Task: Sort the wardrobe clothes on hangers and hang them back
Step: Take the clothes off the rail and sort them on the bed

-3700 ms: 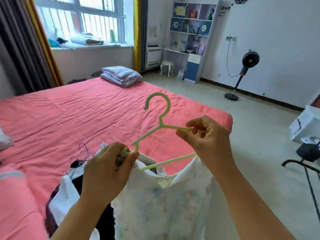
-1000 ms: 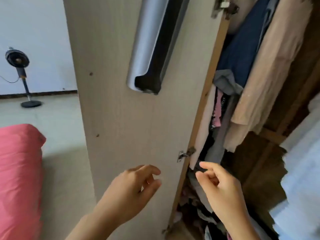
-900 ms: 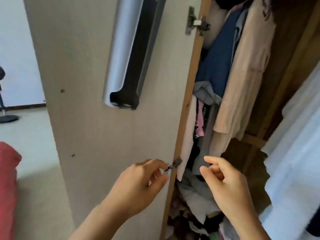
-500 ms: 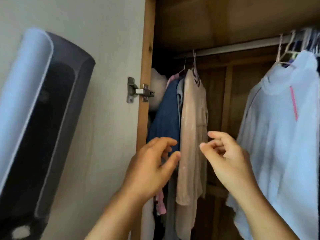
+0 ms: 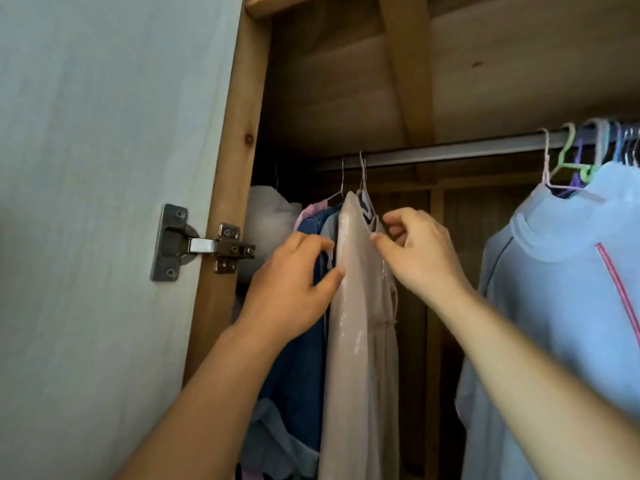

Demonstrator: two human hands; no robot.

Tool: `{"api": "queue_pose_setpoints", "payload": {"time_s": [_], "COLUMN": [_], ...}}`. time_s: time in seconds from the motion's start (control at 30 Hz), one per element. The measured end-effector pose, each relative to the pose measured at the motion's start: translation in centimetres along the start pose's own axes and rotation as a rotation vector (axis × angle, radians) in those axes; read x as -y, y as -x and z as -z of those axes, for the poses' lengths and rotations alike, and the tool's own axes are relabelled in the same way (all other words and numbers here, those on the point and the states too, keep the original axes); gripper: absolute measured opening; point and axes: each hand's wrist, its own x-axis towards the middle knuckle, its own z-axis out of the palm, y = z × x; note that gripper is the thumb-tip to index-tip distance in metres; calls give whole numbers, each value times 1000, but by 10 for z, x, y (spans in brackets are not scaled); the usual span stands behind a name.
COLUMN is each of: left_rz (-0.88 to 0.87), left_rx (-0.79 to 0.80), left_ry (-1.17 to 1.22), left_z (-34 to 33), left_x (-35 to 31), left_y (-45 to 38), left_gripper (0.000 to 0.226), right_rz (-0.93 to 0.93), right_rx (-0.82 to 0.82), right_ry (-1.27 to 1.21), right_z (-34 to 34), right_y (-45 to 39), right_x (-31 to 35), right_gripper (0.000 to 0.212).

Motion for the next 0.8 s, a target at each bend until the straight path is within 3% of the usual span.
{"api": "queue_pose_setpoints", "payload": {"time_s": [0.27, 0.43, 0.57, 0.8], "left_rz": [-36, -60, -48, -59], "left_rx": [-118, -130, -174, -117], "left_ry": [-341, -371, -374, -361], "left_z": [-10, -21, -31, -51], "left_x": [12, 19, 23, 24], "left_y": [-53, -66, -69, -80], "left_gripper": [41, 41, 41, 57], "right_rz": [183, 20, -196, -294], "right_rx": [-6, 74, 207, 150], "right_ry": [83, 140, -162, -578], "right_z": [-42, -65, -71, -86], "right_y": [-79, -106, -116, -122], "right_x": [0, -2, -6, -21], "right_gripper": [46, 52, 51, 50]}}
